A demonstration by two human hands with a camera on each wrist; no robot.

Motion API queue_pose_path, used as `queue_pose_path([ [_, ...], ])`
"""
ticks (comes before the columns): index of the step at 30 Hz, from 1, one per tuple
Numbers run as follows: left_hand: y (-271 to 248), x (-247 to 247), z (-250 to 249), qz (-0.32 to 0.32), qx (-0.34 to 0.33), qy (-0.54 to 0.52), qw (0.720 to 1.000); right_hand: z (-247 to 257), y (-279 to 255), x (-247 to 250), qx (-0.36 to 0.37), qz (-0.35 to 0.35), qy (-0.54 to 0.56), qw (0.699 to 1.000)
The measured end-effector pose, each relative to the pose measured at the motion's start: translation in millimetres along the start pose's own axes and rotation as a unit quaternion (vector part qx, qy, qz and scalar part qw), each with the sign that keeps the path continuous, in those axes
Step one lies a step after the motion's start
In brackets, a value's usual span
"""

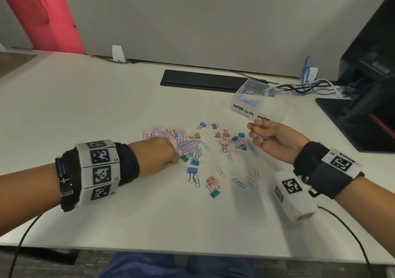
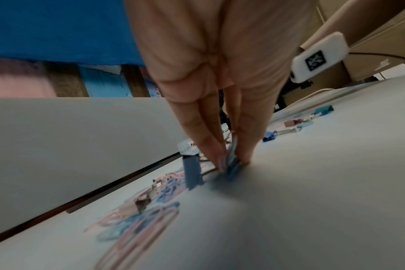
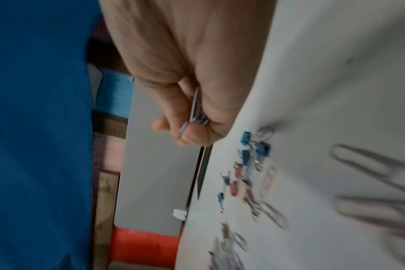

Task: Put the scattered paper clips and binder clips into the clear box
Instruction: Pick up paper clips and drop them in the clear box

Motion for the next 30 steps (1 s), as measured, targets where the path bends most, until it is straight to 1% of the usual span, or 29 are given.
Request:
queue_pose_path([
  [4,8,6,5,-0.020,0.040,-0.043,0.998,36,22,5,-0.004,-0.053,0.049,0.997],
  [6,9,11,11,-0.044,0.050,-0.114,0.991,57,39,5,-0.001,-0.086,0.043,0.995],
  [7,9,14,15,-0.062,0.060,-0.169,0.982,67,48,6,0.007,-0.111,0.031,0.993],
  [9,7,17,25,-0.087,0.088,-0.294,0.948,84,69,6,0.029,-0.156,0.012,0.987],
  [10,5,16,30,-0.088,0.102,-0.358,0.924,91,79,5,0.044,-0.171,0.009,0.984],
  [11,5,14,35,-0.083,0.119,-0.421,0.895,95,90,7,0.055,-0.191,-0.029,0.980],
  [12,3,11,40,-0.079,0.134,-0.481,0.863,99,99,10,0.060,-0.227,-0.091,0.968],
  [13,2,9,44,-0.077,0.148,-0.529,0.832,104,103,13,0.067,-0.260,-0.157,0.950],
  [14,1,6,49,-0.077,0.161,-0.564,0.806,103,101,16,0.062,-0.304,-0.254,0.916],
  [15,1,4,53,-0.079,0.171,-0.593,0.783,109,103,15,0.096,-0.320,-0.442,0.832],
  [16,0,3,56,-0.080,0.180,-0.619,0.760,109,105,12,0.090,-0.310,-0.531,0.784],
  [17,0,1,59,-0.079,0.188,-0.648,0.734,106,111,12,0.093,-0.288,-0.560,0.771],
  [18,-1,0,60,-0.074,0.194,-0.680,0.703,103,117,10,0.103,-0.257,-0.573,0.772],
  [19,-1,-2,60,-0.068,0.197,-0.715,0.667,100,116,11,0.090,-0.258,-0.577,0.770],
  [20,0,-2,60,-0.061,0.194,-0.751,0.628,99,114,11,0.081,-0.269,-0.565,0.776],
  [21,1,-2,59,-0.055,0.190,-0.780,0.593,96,111,9,0.088,-0.266,-0.507,0.815],
  [22,2,-3,59,-0.051,0.189,-0.802,0.565,92,107,6,0.083,-0.249,-0.420,0.869],
  [23,3,-3,59,-0.047,0.190,-0.816,0.544,93,105,8,0.092,-0.245,-0.380,0.887],
  [25,4,-5,58,-0.043,0.199,-0.835,0.511,93,99,7,0.107,-0.233,-0.398,0.881],
  [28,5,-5,55,-0.038,0.208,-0.859,0.467,93,101,8,0.098,-0.195,-0.458,0.862],
  [30,4,-6,53,-0.040,0.215,-0.871,0.441,94,99,3,0.115,-0.194,-0.450,0.864],
])
Point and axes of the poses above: each hand's wrist, its own y-axis towards the middle knuckle, its own x-axis out of the back of the hand, z = x × y, the point moved 7 cm from there along y, towards the middle knuckle, and after that the axes turned 1 degree about -y, right-handed, at the moved point
